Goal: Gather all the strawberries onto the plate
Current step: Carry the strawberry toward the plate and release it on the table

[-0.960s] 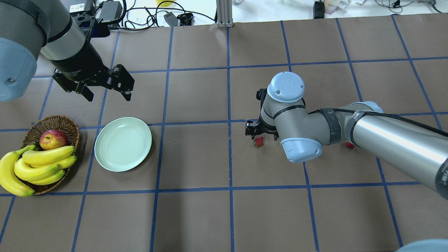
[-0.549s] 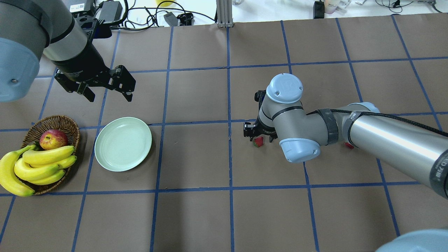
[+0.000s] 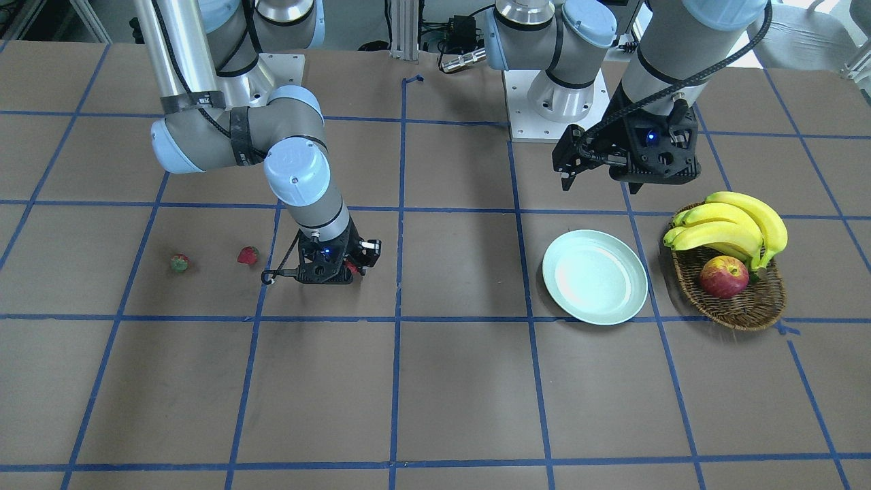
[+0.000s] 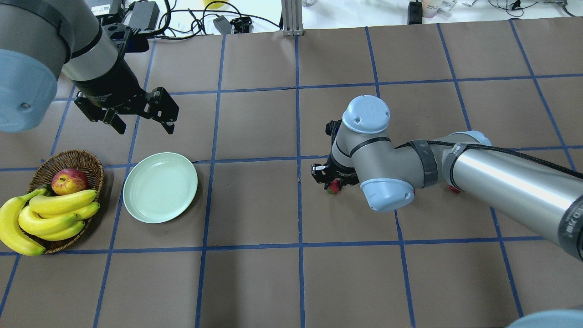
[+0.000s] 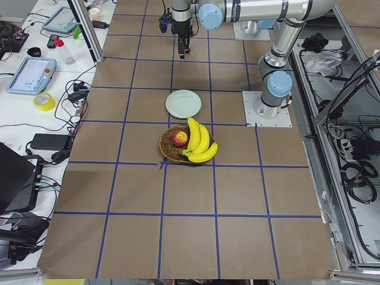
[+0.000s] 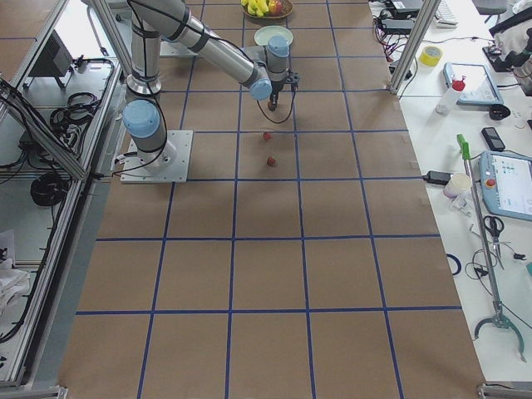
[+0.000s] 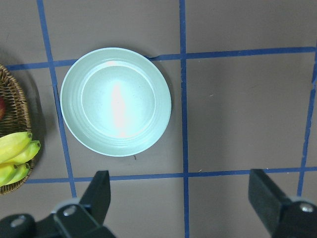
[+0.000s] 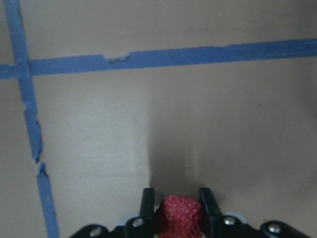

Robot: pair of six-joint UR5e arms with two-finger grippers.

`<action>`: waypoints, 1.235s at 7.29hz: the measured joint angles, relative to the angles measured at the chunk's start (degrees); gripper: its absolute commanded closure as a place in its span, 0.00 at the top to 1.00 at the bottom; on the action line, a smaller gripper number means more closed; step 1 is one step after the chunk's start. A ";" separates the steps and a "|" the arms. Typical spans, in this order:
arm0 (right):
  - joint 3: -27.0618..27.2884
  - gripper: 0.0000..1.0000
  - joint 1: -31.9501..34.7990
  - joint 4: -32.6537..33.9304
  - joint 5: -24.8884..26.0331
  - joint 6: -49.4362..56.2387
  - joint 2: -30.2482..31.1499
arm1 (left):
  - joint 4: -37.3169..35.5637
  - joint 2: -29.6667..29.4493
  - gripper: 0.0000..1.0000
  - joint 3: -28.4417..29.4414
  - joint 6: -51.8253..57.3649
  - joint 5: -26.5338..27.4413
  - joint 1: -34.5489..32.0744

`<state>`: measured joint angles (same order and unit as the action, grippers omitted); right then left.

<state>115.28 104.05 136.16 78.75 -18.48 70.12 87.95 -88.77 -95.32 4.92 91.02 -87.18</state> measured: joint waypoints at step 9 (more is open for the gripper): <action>-6.48 1.00 3.87 -4.77 -0.75 -0.96 4.08 | -0.94 0.07 1.00 -0.57 0.00 -0.32 -0.01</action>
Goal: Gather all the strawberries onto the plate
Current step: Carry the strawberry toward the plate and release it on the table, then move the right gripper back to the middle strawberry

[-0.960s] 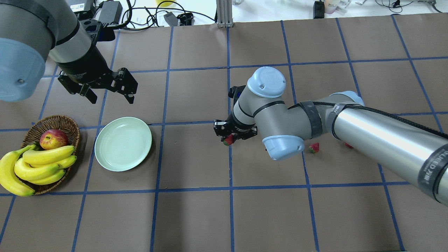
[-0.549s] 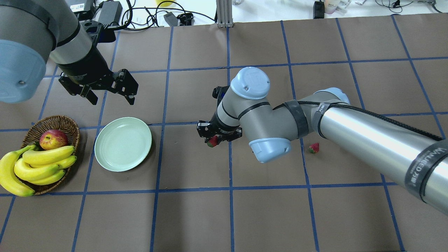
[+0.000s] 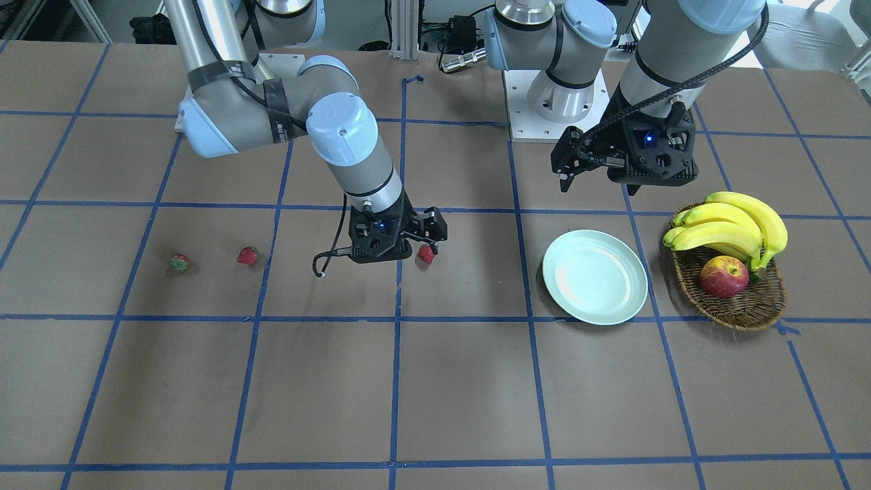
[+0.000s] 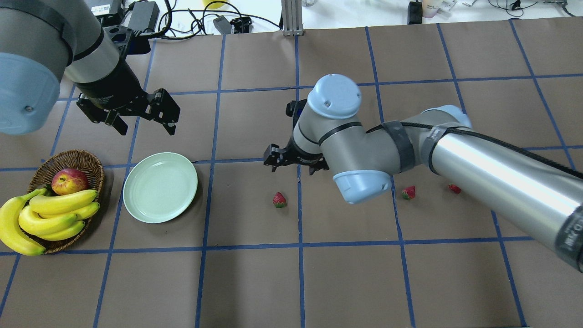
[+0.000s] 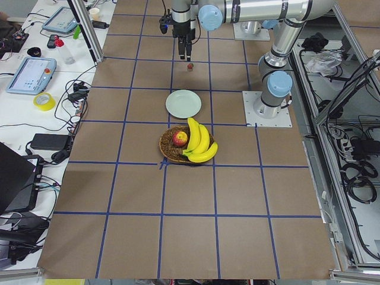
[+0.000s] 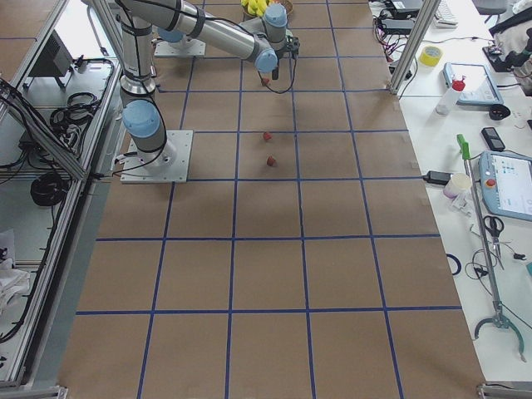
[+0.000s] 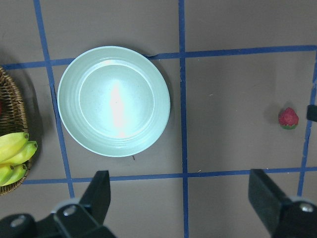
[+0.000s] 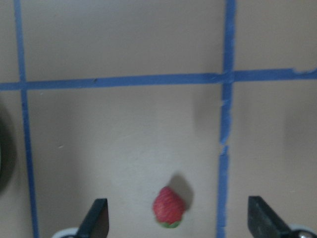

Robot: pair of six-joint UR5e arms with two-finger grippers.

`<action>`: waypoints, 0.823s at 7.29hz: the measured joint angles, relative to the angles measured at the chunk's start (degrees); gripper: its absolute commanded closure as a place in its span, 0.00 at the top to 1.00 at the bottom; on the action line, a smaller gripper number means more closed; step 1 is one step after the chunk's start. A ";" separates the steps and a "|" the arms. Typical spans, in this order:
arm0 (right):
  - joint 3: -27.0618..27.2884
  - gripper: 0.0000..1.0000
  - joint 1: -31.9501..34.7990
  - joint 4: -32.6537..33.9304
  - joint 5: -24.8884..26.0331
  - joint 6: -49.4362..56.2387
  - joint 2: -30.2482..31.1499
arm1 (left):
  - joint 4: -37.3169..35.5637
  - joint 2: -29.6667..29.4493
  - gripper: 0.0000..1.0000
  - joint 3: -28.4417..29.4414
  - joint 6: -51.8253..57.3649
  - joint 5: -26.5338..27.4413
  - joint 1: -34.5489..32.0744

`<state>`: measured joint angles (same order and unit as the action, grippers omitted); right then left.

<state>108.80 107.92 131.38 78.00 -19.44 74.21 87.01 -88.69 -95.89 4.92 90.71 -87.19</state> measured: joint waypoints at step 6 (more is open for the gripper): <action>11.36 1.00 -21.77 -6.61 12.16 16.15 6.00 | -0.90 0.26 1.00 -0.20 -0.16 0.30 -0.47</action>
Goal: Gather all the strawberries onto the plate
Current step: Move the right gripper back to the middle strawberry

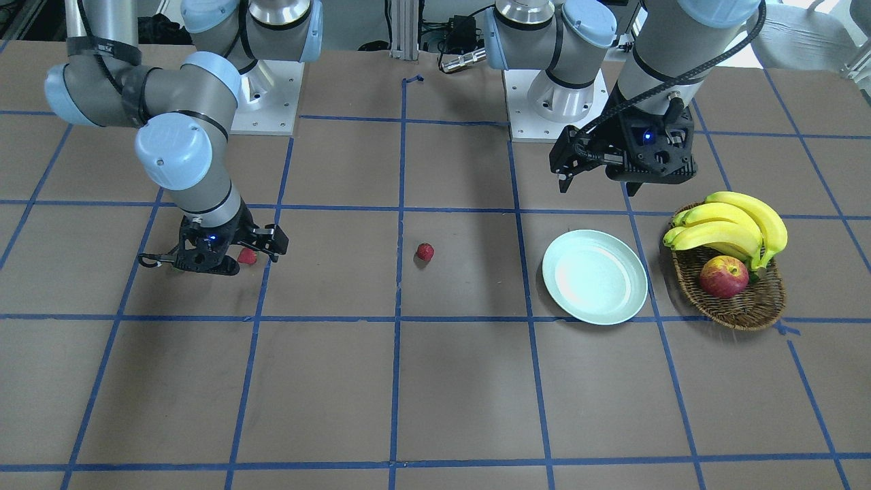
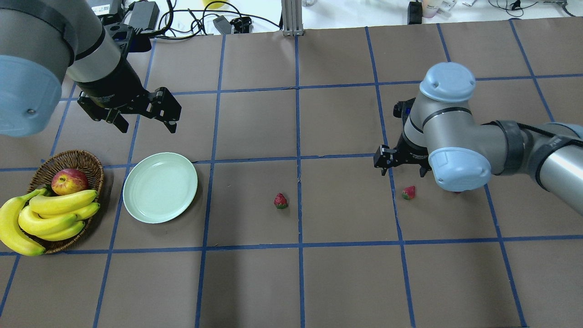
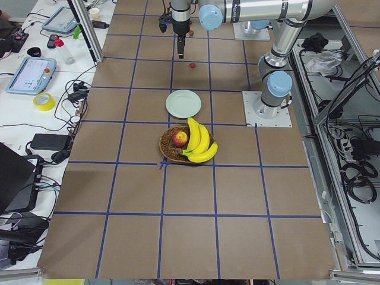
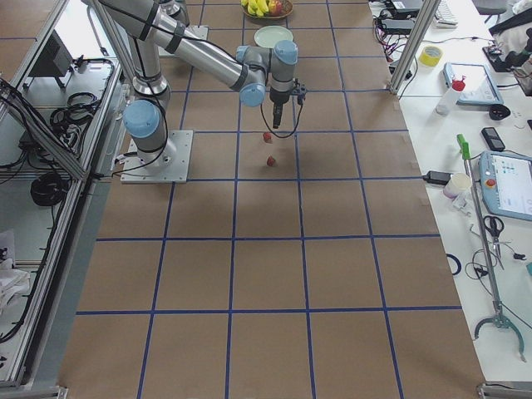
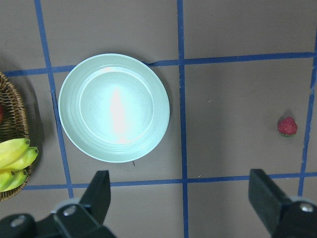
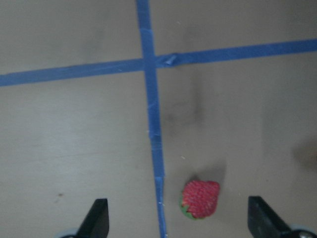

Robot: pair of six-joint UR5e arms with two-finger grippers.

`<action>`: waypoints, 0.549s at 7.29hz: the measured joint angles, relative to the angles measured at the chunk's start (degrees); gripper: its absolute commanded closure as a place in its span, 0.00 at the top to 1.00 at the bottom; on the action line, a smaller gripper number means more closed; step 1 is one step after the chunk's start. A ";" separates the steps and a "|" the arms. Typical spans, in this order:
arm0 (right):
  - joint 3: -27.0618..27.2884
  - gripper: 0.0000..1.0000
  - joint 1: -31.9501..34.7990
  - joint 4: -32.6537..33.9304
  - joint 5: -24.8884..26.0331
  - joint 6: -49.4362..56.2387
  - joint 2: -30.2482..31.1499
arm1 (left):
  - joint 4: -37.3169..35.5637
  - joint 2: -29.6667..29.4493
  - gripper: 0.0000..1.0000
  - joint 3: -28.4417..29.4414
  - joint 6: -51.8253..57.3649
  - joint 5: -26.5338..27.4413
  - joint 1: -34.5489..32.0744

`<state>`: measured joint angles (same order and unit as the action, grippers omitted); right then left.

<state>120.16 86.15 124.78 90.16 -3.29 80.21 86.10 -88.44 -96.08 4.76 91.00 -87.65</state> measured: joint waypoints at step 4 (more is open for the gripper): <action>7.51 0.38 -3.85 8.34 -3.02 -2.62 0.14 | -0.13 0.00 1.00 0.06 -0.01 -0.07 -0.22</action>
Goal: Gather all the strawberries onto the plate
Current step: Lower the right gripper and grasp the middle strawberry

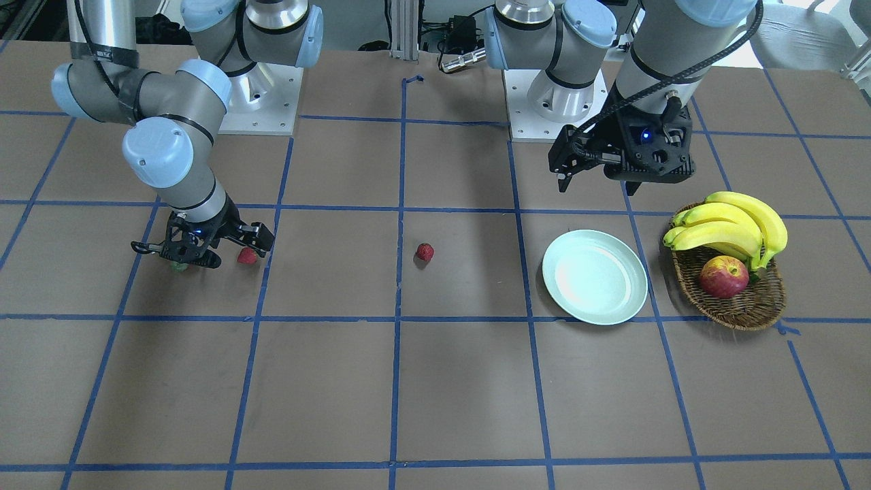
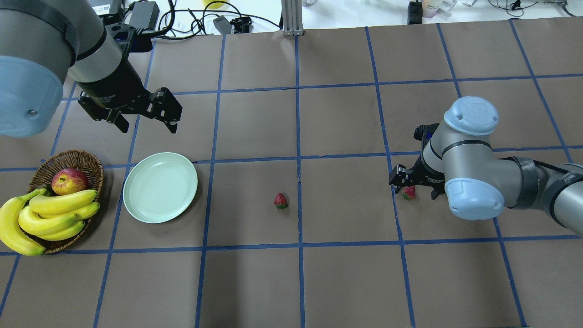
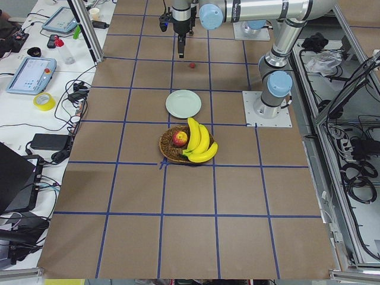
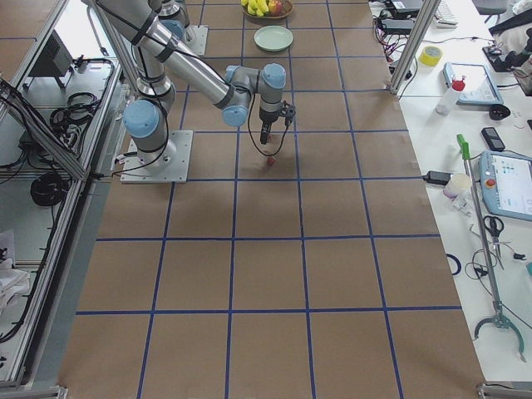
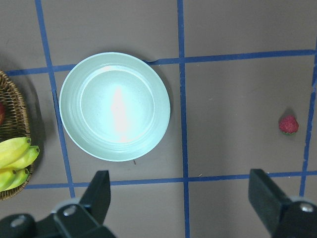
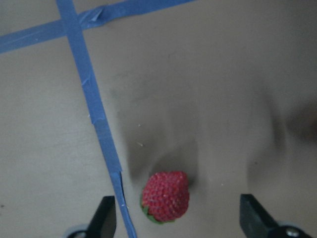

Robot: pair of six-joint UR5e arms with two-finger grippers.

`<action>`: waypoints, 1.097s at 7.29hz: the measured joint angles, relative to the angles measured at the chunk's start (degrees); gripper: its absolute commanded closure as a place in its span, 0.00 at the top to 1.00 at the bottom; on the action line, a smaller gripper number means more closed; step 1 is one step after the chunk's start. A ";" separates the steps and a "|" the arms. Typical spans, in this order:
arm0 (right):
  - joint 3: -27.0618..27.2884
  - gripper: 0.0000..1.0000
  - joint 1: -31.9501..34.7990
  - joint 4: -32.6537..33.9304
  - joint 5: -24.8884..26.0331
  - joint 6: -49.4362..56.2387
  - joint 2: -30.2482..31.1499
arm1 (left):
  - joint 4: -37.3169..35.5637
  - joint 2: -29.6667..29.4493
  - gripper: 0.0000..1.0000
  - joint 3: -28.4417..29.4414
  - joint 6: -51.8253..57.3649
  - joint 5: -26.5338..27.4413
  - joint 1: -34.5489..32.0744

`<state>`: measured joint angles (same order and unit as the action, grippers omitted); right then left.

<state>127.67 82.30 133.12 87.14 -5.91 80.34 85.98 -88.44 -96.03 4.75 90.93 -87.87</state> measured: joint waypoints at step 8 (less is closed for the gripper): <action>-3.63 0.11 3.75 -0.38 -3.39 -6.38 0.44 | -0.28 -0.15 1.00 0.05 0.08 -0.32 -0.19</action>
<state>124.04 86.06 132.74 83.75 -12.29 80.79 85.69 -88.59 -95.98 4.82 90.62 -88.06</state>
